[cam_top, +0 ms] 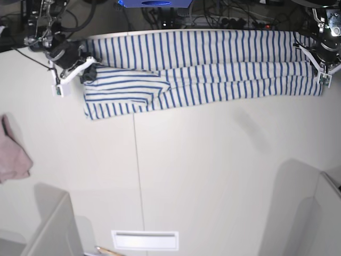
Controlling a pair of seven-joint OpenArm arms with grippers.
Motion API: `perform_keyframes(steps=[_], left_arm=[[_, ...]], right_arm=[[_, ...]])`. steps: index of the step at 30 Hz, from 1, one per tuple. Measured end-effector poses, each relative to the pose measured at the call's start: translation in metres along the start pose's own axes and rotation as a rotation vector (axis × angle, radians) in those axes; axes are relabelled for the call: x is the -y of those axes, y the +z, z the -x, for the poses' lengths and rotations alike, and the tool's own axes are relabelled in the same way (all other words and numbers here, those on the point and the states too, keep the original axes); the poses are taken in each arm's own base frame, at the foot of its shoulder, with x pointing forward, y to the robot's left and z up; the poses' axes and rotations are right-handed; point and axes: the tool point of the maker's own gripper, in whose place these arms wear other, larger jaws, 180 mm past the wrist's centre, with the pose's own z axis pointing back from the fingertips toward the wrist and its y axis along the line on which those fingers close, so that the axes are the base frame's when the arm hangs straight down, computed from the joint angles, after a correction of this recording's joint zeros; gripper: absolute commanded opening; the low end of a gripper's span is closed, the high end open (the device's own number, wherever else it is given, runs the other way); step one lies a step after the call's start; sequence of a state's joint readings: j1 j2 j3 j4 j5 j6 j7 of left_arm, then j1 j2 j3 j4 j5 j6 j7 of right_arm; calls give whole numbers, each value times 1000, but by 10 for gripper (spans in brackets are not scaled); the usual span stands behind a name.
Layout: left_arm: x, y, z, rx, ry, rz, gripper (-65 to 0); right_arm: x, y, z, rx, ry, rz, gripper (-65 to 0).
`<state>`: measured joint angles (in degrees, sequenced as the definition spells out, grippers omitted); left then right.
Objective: Fold the T-shirt properly
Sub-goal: 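Open both grippers and reposition them on the folded edge, then grasp the folded shirt's edge with both grippers and pull it taut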
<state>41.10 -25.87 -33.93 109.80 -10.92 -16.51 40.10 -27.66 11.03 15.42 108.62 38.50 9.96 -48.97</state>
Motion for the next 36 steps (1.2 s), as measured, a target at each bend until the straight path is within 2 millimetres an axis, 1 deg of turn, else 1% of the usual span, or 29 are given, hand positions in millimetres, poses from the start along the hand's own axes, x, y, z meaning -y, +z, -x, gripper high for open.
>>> perform_keyframes(steps=[4,5,8,9,11,13,14,15,16,18,19,21,22,23,24,25,26,28,29,32,34,36], left_arm=[[0,0,0,0,-1,0,-650],[0,0,0,0,-1,0,-637],[0,0,0,-2,-3,-2,-415],[-1,0,1,-3,-3,-3,-352],[-2,0,1,-4,-2,-5,-237],[-14,4,2,2,24,-33,-146],[-26,6,2,4,36,-67,-115],[-38,10,3,7,55,-108,-95],[-46,14,3,9,68,-135,-91],[-50,17,5,12,85,-153,-114],[-47,18,3,19,91,-148,-142],[-39,19,2,30,117,-135,-250],[-36,18,2,36,139,-133,-336],[-32,17,3,36,168,-134,-444],[-28,14,4,43,207,-128,-551],[-23,11,5,46,248,-117,-650],[-17,9,7,47,275,-99,-650],[-9,4,13,34,306,-73,-650],[-8,0,16,27,332,-72,-650],[-9,-17,25,-6,382,-89,-650],[-8,-24,26,-14,386,-94,-650],[-4,-34,34,-47,383,-92,-650]], right_arm=[[-1,-1,1,0,-5,-3,-650],[-2,-1,1,1,-6,-4,-650],[0,0,0,-1,0,0,-650],[1,0,-1,0,3,1,-650],[2,1,-3,2,8,5,-528],[6,2,-4,1,20,13,-435],[8,3,-5,8,20,19,-420],[9,4,-6,8,22,23,-425],[7,5,-7,12,27,20,-432],[-2,11,-17,43,47,5,-446],[-6,14,-23,63,59,-1,-459],[-13,18,-36,118,79,-11,-516],[-15,18,-40,139,80,-17,-564],[-18,17,-39,138,83,-25,-626],[-25,13,-36,129,98,-40,-650],[-34,9,-32,117,109,-62,-650],[-44,4,-25,88,118,-94,-650],[-58,-5,-17,58,113,-148,-650],[-57,-10,-15,53,104,-149,-650],[-34,-23,-5,-2,120,-61,-650],[-33,-29,2,-31,171,-39,-650],[-37,-37,7,-47,198,-33,-650]])
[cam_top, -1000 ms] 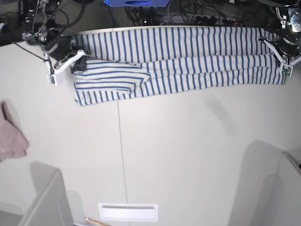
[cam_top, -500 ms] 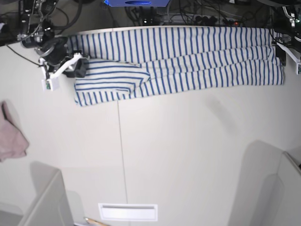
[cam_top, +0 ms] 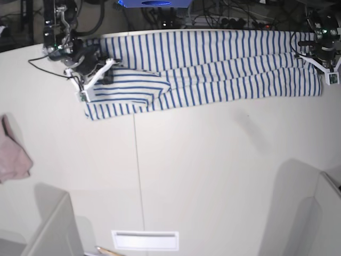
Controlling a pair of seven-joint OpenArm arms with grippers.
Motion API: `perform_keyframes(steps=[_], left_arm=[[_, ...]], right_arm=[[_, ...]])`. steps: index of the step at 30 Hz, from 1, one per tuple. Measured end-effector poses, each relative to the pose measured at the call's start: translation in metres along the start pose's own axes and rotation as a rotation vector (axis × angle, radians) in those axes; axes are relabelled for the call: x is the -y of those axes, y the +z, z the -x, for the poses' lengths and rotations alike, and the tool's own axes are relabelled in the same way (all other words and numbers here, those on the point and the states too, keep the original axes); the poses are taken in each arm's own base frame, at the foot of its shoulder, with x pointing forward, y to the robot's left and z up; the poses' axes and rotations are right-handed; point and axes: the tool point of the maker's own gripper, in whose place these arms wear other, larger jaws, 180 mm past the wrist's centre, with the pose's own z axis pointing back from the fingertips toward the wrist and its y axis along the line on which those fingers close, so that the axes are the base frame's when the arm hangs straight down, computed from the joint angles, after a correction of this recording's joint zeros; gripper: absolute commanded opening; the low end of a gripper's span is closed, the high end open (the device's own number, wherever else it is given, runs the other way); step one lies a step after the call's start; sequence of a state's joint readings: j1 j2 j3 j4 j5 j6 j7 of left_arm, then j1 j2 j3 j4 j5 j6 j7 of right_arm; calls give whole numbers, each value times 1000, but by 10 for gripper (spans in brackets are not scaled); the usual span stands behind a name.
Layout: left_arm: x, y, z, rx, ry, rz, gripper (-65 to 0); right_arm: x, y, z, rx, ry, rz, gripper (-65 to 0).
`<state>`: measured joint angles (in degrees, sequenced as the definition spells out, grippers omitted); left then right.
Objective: Fold the T-shirt properly
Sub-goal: 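Grasp the folded shirt's edge with both grippers and pull it taut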
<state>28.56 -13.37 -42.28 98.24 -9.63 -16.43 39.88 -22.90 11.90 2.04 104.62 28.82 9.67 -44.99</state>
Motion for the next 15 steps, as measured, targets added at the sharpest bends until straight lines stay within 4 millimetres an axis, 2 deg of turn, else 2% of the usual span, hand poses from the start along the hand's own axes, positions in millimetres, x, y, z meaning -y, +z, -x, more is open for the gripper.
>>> perform_keyframes(steps=[3,6,11,15], left_arm=[[15,-18,20,-80,-54,10,-650],[23,-36,17,-88,-83,-7,-650],[33,-66,-22,-25,-18,4,-650],[44,-79,-48,-62,38,28,-650]], right_arm=[[4,-17,-3,-1,-41,13,-650],[28,-26,-14,28,-101,40,-650],[53,-36,-38,67,-161,59,-650],[66,-41,-58,83,-171,79,-650]])
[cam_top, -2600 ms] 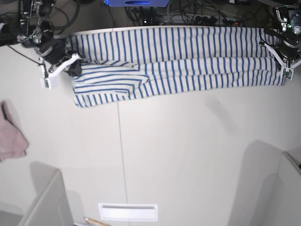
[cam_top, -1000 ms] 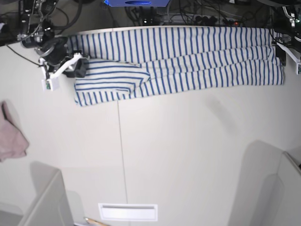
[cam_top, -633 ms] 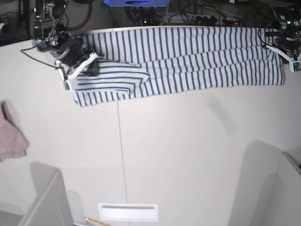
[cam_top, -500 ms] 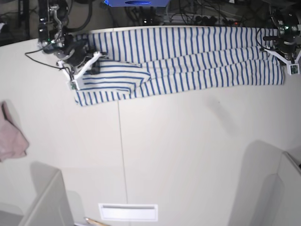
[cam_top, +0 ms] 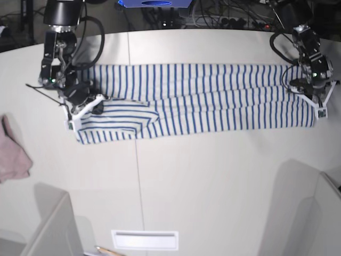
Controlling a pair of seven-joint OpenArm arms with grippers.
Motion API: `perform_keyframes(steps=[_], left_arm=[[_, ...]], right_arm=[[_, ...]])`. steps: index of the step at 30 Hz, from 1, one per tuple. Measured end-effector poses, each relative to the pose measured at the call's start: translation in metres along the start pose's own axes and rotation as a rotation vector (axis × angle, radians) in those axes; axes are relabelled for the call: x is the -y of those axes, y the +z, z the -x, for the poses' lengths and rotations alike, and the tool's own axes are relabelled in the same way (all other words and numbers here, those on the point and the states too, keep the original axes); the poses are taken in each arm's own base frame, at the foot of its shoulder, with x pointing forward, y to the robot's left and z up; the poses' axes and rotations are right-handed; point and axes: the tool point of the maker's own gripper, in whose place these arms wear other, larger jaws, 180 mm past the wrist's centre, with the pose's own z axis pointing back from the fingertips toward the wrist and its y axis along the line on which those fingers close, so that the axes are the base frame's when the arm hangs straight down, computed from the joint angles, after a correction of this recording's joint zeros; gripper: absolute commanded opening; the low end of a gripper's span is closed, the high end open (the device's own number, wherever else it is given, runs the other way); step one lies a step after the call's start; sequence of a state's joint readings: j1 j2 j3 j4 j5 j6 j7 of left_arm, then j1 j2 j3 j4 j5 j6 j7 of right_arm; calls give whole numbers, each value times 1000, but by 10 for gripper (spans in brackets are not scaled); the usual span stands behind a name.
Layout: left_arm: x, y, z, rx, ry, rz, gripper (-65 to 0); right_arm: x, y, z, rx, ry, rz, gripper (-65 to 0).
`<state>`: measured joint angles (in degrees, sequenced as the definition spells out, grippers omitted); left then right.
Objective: Fold the T-shirt properly
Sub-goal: 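Grasp the folded shirt's edge with both grippers and pull it taut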
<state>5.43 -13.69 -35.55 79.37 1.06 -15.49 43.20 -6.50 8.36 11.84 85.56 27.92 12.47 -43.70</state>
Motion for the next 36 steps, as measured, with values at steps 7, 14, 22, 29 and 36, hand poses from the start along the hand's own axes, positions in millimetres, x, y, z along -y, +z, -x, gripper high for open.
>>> perform_keyframes(steps=[7,14,22,29,36], left_arm=[[9,20,-43,-25,24,15,-650],[-16,67,-85,107,-61,30,-650],[-38,88,-37,111,-27,178,-650],[-46,97,-31,146,10,214,-324],[-19,60,-17,63,91,323,-43]], right_arm=[[5,17,-21,12,51,79,-650],[-55,64,-60,208,125,-18,-650],[-65,69,-25,162,83,-35,-650],[-60,66,-16,134,81,-21,-650],[-59,66,-12,126,79,-20,-650]])
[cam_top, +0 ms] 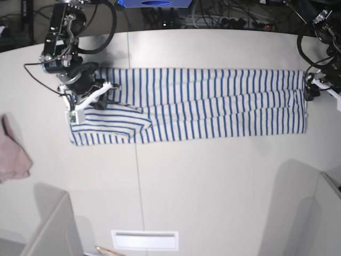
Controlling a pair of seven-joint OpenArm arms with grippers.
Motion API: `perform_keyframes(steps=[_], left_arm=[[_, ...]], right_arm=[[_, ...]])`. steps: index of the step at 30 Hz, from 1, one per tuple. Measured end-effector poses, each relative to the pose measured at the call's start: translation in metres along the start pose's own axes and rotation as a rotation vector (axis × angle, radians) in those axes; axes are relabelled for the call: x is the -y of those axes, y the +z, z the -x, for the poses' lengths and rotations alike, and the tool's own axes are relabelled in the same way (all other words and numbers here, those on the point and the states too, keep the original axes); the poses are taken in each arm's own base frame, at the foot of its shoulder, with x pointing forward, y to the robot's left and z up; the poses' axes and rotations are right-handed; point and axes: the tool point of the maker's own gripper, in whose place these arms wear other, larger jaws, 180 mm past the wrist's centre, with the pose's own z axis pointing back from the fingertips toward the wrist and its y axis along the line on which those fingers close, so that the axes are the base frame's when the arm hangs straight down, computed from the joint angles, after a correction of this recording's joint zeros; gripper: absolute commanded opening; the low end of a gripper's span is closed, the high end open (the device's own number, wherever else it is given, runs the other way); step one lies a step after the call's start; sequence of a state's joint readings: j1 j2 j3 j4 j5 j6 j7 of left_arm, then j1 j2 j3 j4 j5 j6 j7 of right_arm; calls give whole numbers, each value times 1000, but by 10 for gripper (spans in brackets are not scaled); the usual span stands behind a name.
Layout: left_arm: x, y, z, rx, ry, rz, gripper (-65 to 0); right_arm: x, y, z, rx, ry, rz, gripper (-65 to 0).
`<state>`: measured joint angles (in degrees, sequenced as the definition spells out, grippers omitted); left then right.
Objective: Fold the T-shirt properly
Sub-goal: 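Grasp the folded shirt's edge with both grippers and pull it taut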
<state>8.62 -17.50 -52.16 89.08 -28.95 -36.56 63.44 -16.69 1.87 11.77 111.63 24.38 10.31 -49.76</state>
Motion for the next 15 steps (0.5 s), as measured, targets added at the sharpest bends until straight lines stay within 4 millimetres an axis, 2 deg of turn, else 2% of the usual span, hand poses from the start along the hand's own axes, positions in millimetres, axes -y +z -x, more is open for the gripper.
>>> perform_keyframes(steps=[1,3,5,10,15], left_arm=[[8,-8,2,-5,0,29,-43],[23,-20,-6,63,7,83,-43],[30,-29,-7,96,12,110,-43],[28,-46,22,33,77,129,-43],[27,-55,14,63,125,144,-43]], right_arm=[[0,0,0,1,-1,-1,-650],[1,0,0,1,1,1,-650],[2,1,0,-1,4,4,-650],[1,0,0,-2,4,3,-650],[2,0,0,-1,5,3,-650]])
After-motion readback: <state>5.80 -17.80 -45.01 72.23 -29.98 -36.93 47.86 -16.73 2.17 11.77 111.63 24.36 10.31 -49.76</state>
